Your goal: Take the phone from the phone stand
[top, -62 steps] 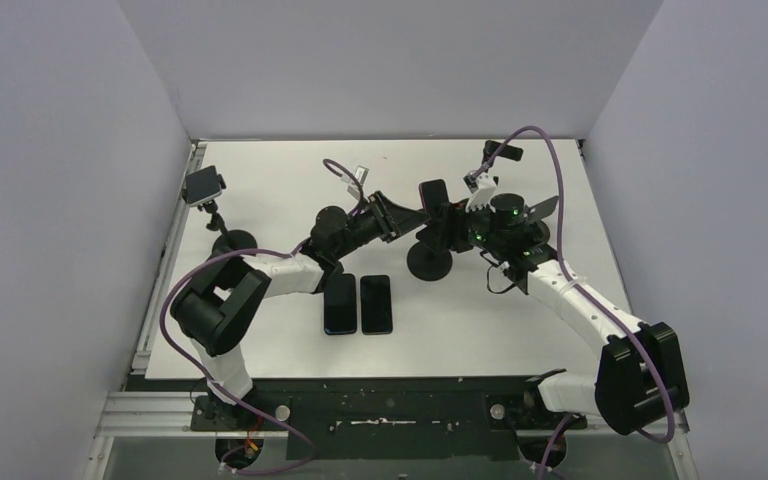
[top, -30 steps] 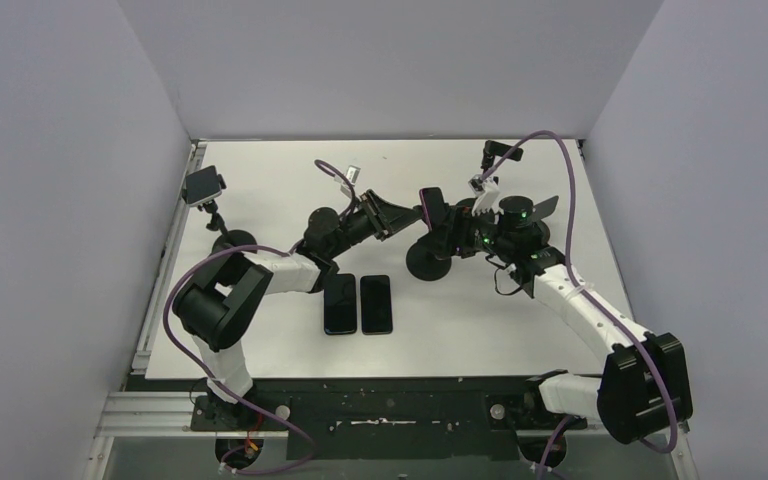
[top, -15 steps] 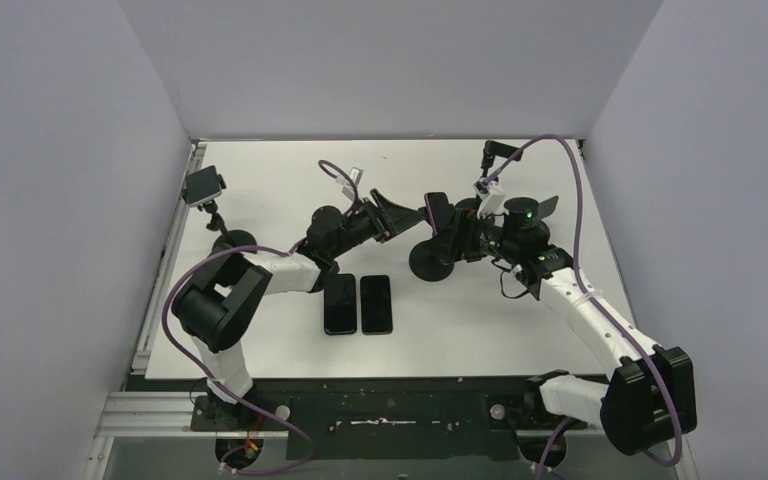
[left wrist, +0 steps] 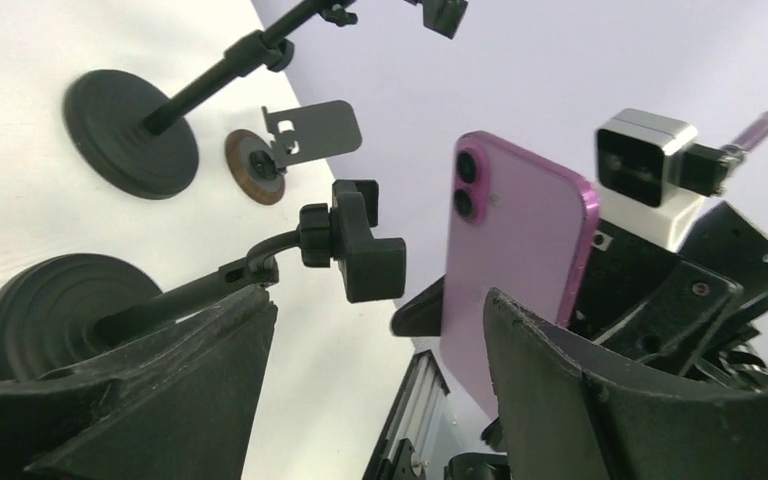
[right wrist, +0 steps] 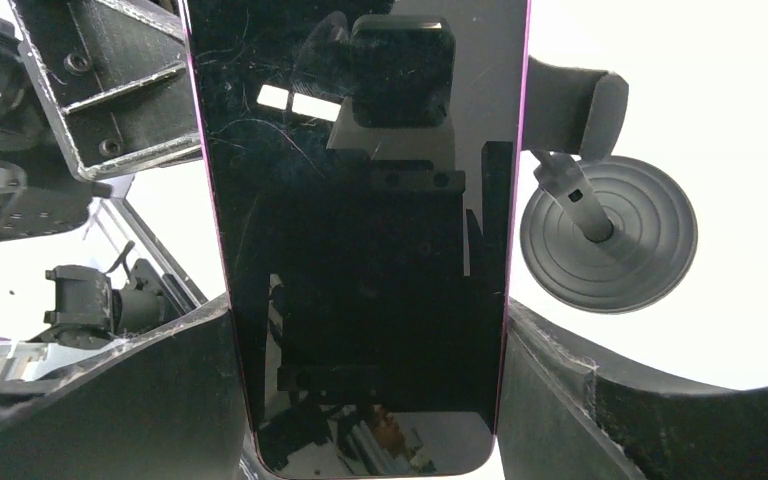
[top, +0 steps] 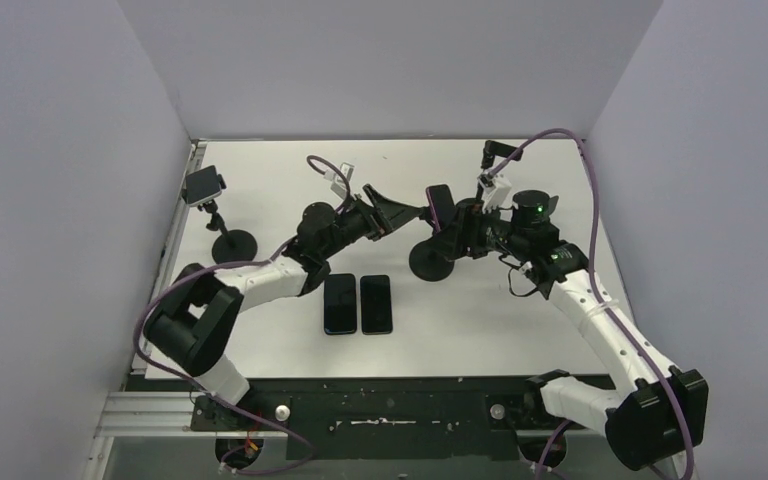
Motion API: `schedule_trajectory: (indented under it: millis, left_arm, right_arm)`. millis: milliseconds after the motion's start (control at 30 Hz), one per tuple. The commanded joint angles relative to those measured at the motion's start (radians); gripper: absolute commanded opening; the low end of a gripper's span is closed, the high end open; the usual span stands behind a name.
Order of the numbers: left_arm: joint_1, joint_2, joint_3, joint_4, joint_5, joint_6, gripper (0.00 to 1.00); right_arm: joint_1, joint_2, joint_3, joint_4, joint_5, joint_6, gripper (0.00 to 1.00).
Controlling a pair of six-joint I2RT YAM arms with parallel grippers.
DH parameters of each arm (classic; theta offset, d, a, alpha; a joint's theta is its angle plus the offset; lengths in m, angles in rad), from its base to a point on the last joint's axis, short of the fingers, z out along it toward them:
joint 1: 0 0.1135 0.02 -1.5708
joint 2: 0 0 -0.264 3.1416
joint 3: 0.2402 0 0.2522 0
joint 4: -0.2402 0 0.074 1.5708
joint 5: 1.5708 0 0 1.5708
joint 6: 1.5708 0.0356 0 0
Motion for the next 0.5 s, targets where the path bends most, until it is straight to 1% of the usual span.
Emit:
schedule_trajectory:
  millis: [0, 33, 67, 100, 133, 200, 300, 367, 467]
  left_arm:
    - [0.018, -0.211, 0.01, -0.251, -0.12, 0.139, 0.75]
    - [0.02, -0.254, 0.021, -0.338, -0.162, 0.182, 0.76]
    - [0.018, -0.3, 0.032, -0.426, -0.203, 0.222, 0.79]
    - [0.017, -0.342, 0.047, -0.506, -0.243, 0.265, 0.9]
    - [0.018, -0.378, 0.059, -0.584, -0.272, 0.291, 0.97]
    - [0.024, -0.448, 0.072, -0.7, -0.315, 0.328, 0.97]
    - [0.037, -0.569, 0.036, -0.787, -0.374, 0.37, 0.97]
    - [0.054, -0.665, -0.015, -0.795, -0.39, 0.377, 0.97]
    - [0.094, -0.834, -0.123, -0.741, -0.367, 0.37, 0.97]
  right_arm:
    - [0.076, -0.065, 0.158, -0.093, 0.058, -0.131, 0.0]
    - [0.101, -0.07, 0.188, -0.137, 0.115, -0.152, 0.0]
    - [0.161, -0.072, 0.213, -0.177, 0.175, -0.183, 0.0]
    - [0.193, -0.073, 0.238, -0.21, 0.239, -0.205, 0.0]
    - [0.249, -0.072, 0.26, -0.239, 0.296, -0.231, 0.0]
    - [0.338, -0.069, 0.295, -0.278, 0.41, -0.254, 0.0]
    - [0.453, -0.062, 0.322, -0.303, 0.579, -0.267, 0.0]
    - [0.525, -0.054, 0.333, -0.303, 0.677, -0.267, 0.0]
    - [0.616, -0.033, 0.341, -0.29, 0.794, -0.257, 0.0]
